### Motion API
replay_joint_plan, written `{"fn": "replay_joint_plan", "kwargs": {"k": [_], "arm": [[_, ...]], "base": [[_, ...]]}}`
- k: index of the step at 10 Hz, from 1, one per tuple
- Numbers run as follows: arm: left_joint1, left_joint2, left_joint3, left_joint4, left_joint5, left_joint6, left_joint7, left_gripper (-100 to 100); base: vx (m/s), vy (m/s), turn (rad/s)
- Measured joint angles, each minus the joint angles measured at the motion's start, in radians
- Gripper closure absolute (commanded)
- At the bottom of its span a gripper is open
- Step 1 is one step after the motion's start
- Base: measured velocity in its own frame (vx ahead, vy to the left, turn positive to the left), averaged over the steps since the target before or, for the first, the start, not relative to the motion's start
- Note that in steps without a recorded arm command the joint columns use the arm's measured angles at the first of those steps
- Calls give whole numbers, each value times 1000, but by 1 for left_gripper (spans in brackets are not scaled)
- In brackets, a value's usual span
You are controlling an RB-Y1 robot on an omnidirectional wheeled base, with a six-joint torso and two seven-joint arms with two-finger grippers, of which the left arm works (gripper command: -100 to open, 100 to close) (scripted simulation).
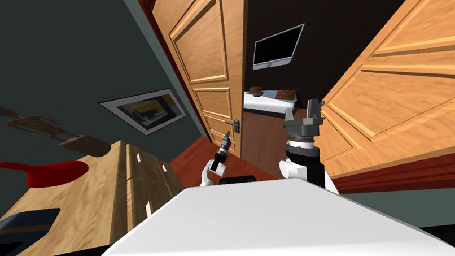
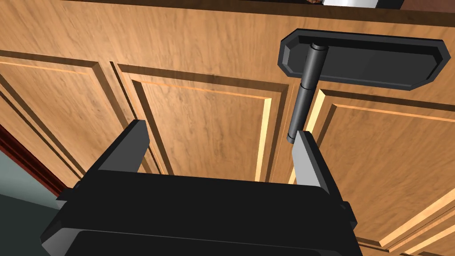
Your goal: Push the door open
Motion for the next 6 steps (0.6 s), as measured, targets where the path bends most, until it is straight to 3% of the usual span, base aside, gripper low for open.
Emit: {"fn": "replay_joint_plan", "kwargs": {"k": [1, 3, 6], "arm": [[-5, 4, -14, 20, -3, 1, 7, -100], [-20, 3, -36, 47, -7, 11, 19, -100], [-29, 5, -42, 61, -8, 11, 24, -100]], "base": [[65, 46, 214], [18, -4, -16], [13, 6, 23]]}}
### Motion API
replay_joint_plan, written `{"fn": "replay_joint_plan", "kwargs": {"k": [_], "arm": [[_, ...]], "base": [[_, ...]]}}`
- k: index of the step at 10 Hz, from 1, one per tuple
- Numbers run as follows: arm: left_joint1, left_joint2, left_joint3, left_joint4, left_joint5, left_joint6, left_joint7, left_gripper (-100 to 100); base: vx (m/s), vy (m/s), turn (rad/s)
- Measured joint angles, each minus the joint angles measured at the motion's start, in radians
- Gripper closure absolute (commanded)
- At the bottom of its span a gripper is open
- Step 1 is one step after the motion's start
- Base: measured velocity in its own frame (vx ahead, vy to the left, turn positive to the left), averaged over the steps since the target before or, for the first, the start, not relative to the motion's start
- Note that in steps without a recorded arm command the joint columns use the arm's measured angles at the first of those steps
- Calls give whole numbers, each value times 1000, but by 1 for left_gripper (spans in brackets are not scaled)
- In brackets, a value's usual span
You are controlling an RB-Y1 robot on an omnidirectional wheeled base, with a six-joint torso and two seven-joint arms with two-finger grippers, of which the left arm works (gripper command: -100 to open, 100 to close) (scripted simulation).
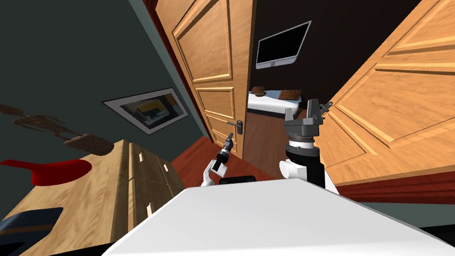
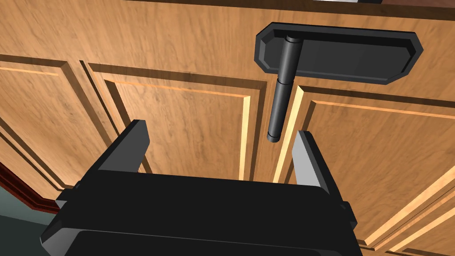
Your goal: Push the door open
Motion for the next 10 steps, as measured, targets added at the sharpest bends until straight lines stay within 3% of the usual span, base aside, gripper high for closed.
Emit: {"fn": "replay_joint_plan", "kwargs": {"k": [10], "arm": [[-8, 2, -8, 19, 0, 1, 5, -100]], "base": [[8, 2, 8]]}}
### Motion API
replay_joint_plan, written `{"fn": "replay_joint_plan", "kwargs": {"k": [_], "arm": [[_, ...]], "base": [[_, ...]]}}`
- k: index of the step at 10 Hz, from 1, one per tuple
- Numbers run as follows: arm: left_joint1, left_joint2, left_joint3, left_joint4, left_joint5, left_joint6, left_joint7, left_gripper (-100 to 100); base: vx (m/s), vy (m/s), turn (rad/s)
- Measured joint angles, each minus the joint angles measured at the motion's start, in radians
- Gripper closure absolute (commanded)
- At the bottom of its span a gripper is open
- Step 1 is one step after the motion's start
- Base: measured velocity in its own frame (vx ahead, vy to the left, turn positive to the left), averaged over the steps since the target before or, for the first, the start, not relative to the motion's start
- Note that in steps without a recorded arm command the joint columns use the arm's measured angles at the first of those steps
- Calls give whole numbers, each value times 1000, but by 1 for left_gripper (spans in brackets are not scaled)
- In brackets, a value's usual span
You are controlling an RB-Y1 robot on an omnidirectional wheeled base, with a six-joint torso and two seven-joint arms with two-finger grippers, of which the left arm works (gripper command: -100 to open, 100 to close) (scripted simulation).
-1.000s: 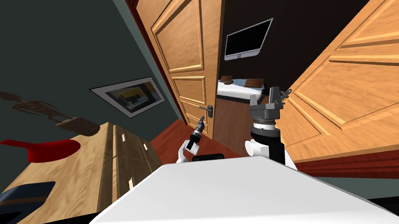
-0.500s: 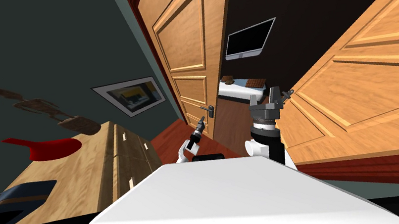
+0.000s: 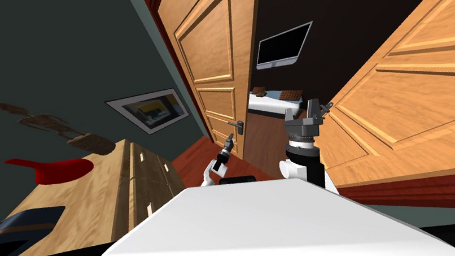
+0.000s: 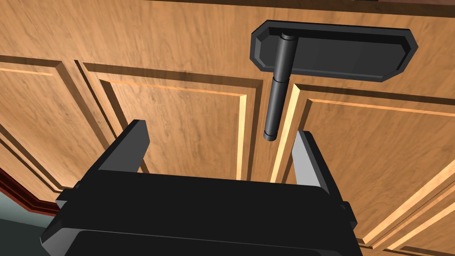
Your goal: Push the door open
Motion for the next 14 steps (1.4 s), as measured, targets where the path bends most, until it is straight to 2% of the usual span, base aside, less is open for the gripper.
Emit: {"fn": "replay_joint_plan", "kwargs": {"k": [14], "arm": [[-7, 4, -15, 22, 0, 7, 6, -100]], "base": [[13, 3, 11]]}}
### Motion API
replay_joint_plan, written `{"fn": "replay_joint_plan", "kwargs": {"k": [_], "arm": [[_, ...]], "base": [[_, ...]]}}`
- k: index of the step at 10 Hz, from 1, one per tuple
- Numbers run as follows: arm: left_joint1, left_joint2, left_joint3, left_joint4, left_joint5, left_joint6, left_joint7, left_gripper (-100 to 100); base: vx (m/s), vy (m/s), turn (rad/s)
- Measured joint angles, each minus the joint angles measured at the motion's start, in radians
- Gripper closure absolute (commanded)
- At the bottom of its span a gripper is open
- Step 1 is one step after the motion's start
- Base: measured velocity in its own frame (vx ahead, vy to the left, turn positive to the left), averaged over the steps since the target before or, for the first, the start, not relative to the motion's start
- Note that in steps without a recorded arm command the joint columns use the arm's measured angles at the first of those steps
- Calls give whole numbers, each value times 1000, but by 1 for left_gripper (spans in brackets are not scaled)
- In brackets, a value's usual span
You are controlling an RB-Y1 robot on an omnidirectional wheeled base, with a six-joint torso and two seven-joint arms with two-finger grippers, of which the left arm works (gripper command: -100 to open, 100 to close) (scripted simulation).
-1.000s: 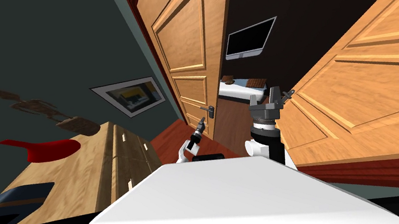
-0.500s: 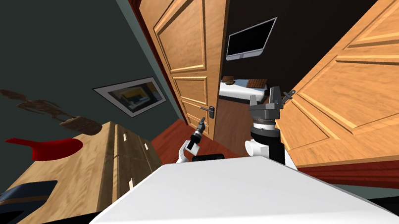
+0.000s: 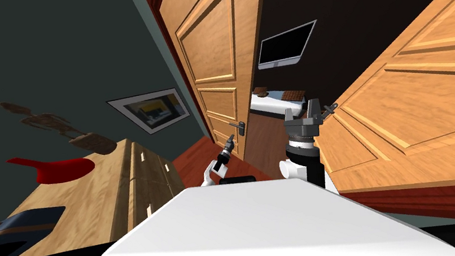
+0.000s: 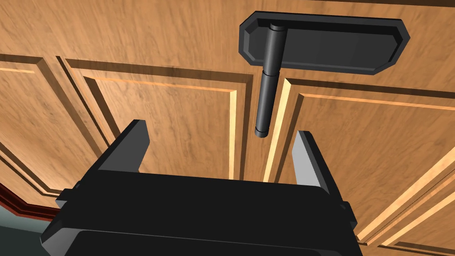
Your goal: Push the door open
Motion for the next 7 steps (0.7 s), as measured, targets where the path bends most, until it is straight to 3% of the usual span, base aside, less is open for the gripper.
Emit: {"fn": "replay_joint_plan", "kwargs": {"k": [7], "arm": [[0, 4, -7, 2, 0, 4, 3, -100]], "base": [[4, -2, -7]]}}
